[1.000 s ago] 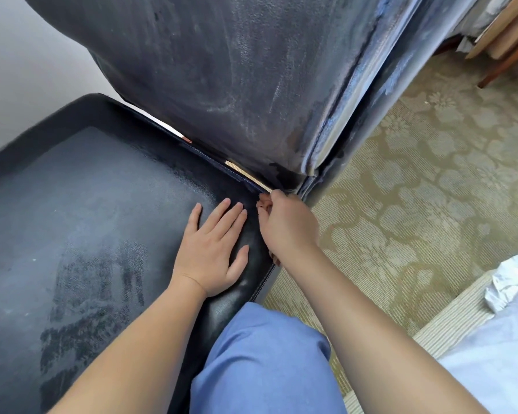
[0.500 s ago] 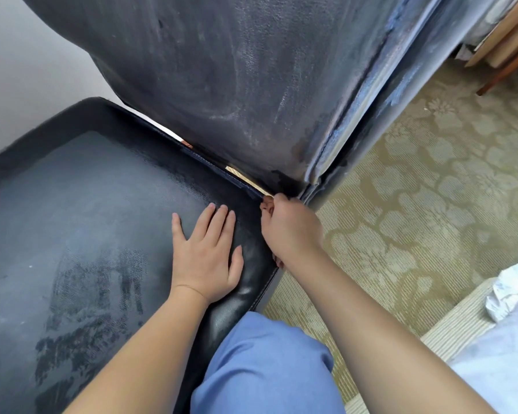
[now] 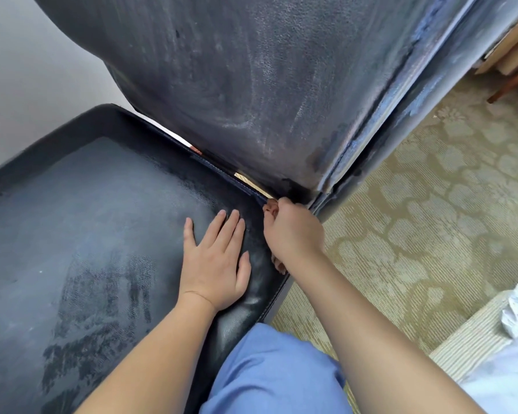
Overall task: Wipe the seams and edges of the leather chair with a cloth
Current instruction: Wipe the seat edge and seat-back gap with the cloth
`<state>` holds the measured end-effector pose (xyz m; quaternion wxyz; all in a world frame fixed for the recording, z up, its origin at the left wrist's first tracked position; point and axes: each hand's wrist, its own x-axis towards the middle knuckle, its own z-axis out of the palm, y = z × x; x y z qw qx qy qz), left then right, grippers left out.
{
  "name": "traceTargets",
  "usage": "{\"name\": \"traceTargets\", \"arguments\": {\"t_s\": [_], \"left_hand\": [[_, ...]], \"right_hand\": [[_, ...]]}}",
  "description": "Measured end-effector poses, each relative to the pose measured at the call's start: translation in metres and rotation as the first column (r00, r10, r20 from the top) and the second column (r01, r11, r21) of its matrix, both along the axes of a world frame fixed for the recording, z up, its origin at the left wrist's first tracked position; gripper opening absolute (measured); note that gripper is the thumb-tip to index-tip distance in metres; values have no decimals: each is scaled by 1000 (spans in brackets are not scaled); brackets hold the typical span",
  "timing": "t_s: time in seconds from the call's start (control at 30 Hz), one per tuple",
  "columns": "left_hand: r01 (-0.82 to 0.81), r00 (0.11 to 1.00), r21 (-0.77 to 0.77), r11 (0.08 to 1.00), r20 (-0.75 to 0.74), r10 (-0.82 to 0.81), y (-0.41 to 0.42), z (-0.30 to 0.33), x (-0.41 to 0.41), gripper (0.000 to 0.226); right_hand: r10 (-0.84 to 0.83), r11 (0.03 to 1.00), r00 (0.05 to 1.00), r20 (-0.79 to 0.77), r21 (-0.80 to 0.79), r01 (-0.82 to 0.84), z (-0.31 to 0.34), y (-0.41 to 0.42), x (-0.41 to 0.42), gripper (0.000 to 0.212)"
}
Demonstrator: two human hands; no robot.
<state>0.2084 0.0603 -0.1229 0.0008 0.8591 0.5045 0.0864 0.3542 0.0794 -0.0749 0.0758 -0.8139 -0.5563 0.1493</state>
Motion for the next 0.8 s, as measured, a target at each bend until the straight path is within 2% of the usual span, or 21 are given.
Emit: {"name": "traceTargets", "arguments": {"t_s": [0.2, 0.33, 0.47, 0.67, 0.8], "left_hand": [[-2, 1000, 4, 1000, 9, 2, 0, 1, 1, 57], [4, 999, 23, 1000, 35, -5, 0, -2, 1, 57], [3, 998, 46, 999, 57, -6, 1, -3, 1, 55], [0, 998, 43, 999, 56, -2, 1, -3, 0, 54], [-2, 998, 52, 999, 58, -1, 2, -5, 0, 54]], "right_hand": [[28, 1000, 1000, 11, 9, -28, -6, -39, 13, 37], [-16, 1000, 1000, -14, 3, 16, -3, -10, -4, 34], [14, 1000, 999, -33, -7, -15, -1, 2, -10, 35], [57, 998, 998, -1, -21, -57, -2, -27, 7, 36], [86, 996, 996, 17, 3, -86, -2, -3, 0, 34]]}}
